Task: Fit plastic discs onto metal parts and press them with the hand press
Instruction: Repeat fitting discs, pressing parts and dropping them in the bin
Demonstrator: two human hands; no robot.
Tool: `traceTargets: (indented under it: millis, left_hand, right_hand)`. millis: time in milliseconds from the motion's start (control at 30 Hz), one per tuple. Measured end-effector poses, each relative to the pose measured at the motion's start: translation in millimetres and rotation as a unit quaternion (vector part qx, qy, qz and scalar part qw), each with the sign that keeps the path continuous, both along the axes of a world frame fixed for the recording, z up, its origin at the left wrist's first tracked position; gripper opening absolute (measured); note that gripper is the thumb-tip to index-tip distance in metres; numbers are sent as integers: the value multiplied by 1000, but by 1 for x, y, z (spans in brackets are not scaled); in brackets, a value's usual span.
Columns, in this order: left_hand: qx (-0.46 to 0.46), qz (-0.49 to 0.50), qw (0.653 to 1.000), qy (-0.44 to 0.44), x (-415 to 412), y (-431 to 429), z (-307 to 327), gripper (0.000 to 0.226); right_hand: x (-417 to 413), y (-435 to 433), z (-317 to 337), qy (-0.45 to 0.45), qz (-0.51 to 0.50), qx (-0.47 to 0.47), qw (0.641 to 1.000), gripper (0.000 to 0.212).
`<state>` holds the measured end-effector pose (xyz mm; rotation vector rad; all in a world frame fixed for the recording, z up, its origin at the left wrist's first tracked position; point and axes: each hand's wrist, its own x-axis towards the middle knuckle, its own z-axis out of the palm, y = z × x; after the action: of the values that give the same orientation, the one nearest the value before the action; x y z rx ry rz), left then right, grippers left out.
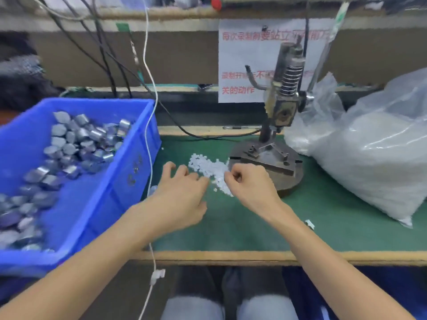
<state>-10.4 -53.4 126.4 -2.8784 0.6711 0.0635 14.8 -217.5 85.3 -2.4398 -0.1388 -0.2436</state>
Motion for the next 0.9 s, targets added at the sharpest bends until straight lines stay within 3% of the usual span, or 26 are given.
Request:
traceTargets:
  millis: [167, 267, 300, 467, 600, 767, 900]
  left_hand:
    - [34, 50, 995, -73, 2, 60, 25, 29]
    - [9, 103, 990, -93, 15, 94, 38, 30]
    - [-1, 135, 987, -91, 21, 109, 42, 31]
    - [-57, 281, 957, -53, 67, 189, 35, 16]
    - [-111, 353, 929, 21, 120, 246, 13, 29]
    - [-142, 298, 944, -3, 182, 265, 4, 45]
    - [-117, 235, 963, -58, 205, 242, -19, 37]
  right_hand:
    - [17, 73, 29, -22, 109, -50, 992, 37]
    - [23, 108, 40, -59, 164, -56, 983, 20]
    - [25, 120, 43, -74, 185, -48, 979, 14]
    - [30, 161, 47, -121, 259, -10, 958, 34]
    - [34, 177, 38, -133, 269, 6, 954, 26]
    - [39, 184, 29, -172, 248, 29, 953, 12]
    - [40, 188, 25, -180, 248, 54, 950, 18]
